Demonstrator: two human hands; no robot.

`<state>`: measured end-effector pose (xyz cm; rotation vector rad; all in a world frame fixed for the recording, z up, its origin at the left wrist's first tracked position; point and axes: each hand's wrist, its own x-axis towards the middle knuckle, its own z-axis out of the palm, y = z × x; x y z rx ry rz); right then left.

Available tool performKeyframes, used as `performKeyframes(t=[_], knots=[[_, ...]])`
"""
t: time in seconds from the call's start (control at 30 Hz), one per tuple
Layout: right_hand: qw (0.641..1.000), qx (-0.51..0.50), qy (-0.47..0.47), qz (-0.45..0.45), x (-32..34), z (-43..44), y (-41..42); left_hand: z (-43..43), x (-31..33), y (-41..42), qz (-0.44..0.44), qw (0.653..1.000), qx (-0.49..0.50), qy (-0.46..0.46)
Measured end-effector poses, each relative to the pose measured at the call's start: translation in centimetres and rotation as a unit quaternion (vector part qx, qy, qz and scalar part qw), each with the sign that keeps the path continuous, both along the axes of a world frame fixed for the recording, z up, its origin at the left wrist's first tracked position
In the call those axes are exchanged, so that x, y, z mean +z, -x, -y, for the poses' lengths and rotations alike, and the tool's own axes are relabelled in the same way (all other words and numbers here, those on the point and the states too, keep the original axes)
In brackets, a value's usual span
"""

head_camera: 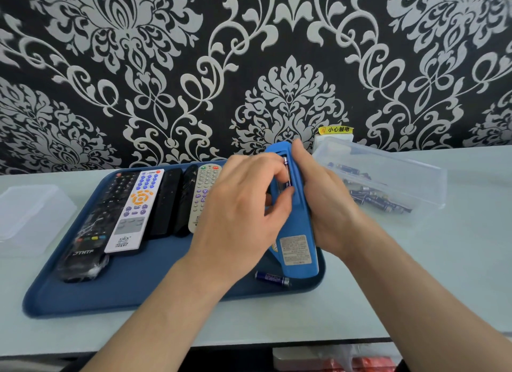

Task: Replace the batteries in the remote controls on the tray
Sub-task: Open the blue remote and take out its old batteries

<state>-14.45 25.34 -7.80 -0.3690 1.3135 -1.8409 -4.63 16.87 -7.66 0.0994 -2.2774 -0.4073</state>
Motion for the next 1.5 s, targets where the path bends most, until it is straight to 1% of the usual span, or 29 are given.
performKeyframes(t=[0.1, 0.37, 0.7, 0.77, 0.87, 0.93, 1.03, 1.07, 1.17, 1.23, 1.37, 1.43, 1.5], knots=[[1.000, 0.003, 0.005, -0.006, 0.1, -0.1, 0.0, 0.1, 0.1, 0.0, -0.007, 0.999, -0.004, 0.033], [0.997, -0.017, -0.011, -0.076, -0.4, 0.3, -0.4, 0.0, 0.3, 0.3, 0.013, 1.000, 0.005, -0.027], [0.994, -0.032, -0.002, -0.108, -0.4, 0.5, -0.7, 0.1, 0.5, 0.9, 0.016, 0.999, 0.026, -0.032], [0.993, -0.038, -0.004, -0.114, -0.5, 0.6, -0.6, 0.1, 0.5, 0.9, 0.011, 0.999, 0.021, -0.038], [0.987, -0.052, -0.005, -0.149, -0.6, 0.6, -0.3, -0.4, 0.3, 1.0, 0.005, 0.999, -0.005, -0.039], [0.987, -0.064, -0.011, -0.148, -0.7, 0.6, -0.1, -0.9, 0.3, 1.0, -0.005, 0.999, -0.008, -0.045], [0.989, -0.064, 0.020, -0.132, -1.0, 0.5, 0.2, -0.9, 0.3, 1.0, -0.050, 0.995, 0.037, -0.074], [0.989, -0.064, 0.031, -0.132, -0.9, 0.5, 0.1, -1.0, 0.4, 1.0, -0.048, 0.994, 0.052, -0.087], [0.985, -0.064, 0.046, -0.153, -1.1, 0.7, 0.0, -1.5, 0.3, 1.0, 0.006, 0.986, 0.062, -0.154], [0.984, -0.051, 0.065, -0.160, -1.3, 0.8, -0.2, -2.2, 0.2, 1.1, 0.019, 0.980, 0.052, -0.193], [0.977, -0.053, 0.086, -0.187, -1.2, 0.8, -0.7, -2.8, 0.5, 1.1, -0.019, 0.952, 0.024, -0.303], [0.970, -0.062, 0.076, -0.223, -1.2, 1.0, -0.8, -2.7, 0.8, 1.1, -0.016, 0.935, 0.014, -0.353], [0.964, -0.061, 0.076, -0.246, -1.1, 0.9, -0.7, -2.6, 1.1, 1.1, -0.010, 0.910, -0.003, -0.415]])
